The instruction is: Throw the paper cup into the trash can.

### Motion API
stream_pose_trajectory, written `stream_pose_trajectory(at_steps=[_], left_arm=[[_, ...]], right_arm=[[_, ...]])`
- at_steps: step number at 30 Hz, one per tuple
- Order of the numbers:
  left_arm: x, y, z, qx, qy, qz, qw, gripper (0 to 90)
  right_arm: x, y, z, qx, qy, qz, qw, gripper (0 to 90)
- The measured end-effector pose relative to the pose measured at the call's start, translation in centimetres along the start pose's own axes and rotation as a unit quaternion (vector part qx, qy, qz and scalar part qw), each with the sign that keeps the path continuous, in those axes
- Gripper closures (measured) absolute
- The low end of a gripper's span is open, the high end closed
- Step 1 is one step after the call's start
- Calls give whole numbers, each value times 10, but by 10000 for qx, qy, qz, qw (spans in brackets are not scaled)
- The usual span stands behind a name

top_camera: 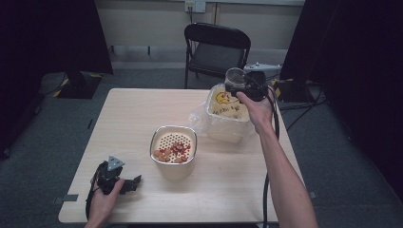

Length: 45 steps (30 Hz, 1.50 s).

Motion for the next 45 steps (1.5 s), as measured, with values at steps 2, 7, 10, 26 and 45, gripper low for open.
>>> stream_pose_trajectory(at_steps=[2,7,10,26,45], left_arm=[[0,0,0,4,0,0,10000,0],[0,0,0,1,-1,2,10000,0],[0,0,0,1,-1,2,10000,0],[0,0,0,-1,0,5,10000,0],[0,0,0,1,0,4,10000,0]], right_arm=[[-1,8,5,-98,-74,55,9999,495],[-5,23,20,-199,-205,203,9994,489],[-7,27,28,-266,-286,232,9990,478],[-11,27,38,-308,-389,382,9980,139],[-41,7,5,14,-259,216,9994,174]])
Point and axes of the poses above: each handheld gripper's, and its own axes: z roughly forward along the jaws, x roughly out of its top, y roughly to its right, the point moved 8 cm from there along z, roughly forward along the jaws, and after that the axes turned 14 degrees about -y, right-handed, at the moved point
